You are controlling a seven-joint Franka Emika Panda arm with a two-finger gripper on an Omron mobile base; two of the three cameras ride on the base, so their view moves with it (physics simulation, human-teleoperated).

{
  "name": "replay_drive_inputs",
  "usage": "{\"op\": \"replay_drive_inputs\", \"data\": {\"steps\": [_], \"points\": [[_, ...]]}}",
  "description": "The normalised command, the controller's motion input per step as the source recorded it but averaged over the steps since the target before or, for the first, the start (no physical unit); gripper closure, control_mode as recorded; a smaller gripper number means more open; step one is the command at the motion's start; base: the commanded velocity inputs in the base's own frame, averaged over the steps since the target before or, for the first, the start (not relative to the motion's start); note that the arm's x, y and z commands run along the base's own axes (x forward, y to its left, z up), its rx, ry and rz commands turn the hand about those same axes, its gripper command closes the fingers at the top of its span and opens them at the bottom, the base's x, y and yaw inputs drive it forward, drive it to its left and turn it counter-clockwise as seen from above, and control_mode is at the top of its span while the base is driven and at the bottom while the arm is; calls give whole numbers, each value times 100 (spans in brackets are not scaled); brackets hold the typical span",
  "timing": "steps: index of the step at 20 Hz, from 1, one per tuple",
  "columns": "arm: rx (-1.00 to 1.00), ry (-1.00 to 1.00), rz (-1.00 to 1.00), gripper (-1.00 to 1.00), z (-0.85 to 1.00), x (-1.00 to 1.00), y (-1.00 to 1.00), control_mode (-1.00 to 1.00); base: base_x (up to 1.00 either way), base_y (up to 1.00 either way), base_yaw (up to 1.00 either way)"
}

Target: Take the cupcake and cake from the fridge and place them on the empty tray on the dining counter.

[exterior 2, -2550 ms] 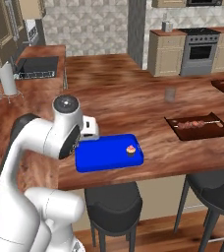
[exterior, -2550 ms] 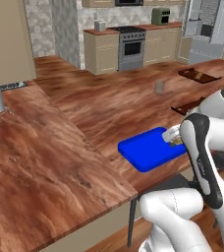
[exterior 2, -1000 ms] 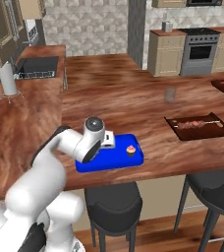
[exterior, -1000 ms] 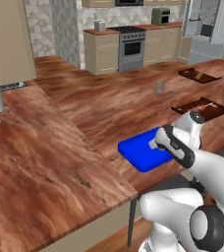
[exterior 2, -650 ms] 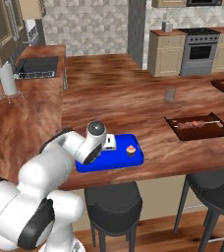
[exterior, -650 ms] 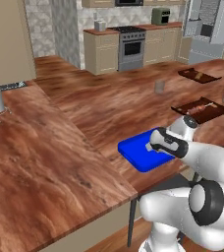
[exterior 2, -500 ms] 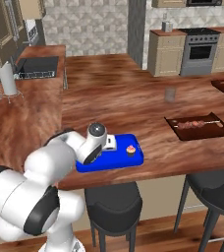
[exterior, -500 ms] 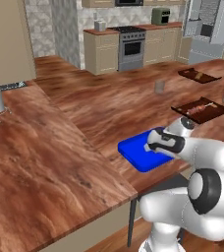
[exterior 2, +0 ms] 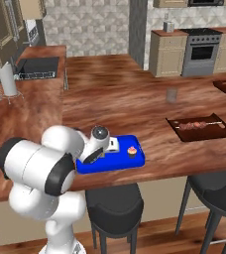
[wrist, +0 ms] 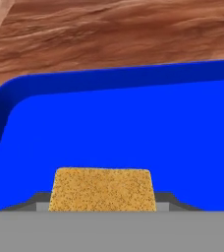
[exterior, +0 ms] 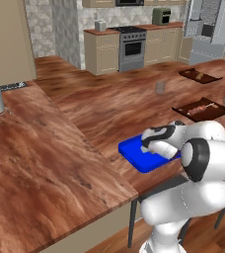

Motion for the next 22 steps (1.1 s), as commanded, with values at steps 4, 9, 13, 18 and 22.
{"op": "replay_drive_inputs", "data": {"steps": [4, 9, 13, 18, 22], "points": [[0, 0, 0, 100, -28, 27, -8, -100, 0, 0, 0], [0, 0, 0, -100, -27, 26, -2, -100, 0, 0, 0], [0, 0, 0, -100, -17, 18, -3, -100, 0, 0, 0], [0, 0, 0, -100, -1, 8, -7, -100, 0, 0, 0], [0, 0, 0, -100, 1, 7, -10, -100, 0, 0, 0]]}}
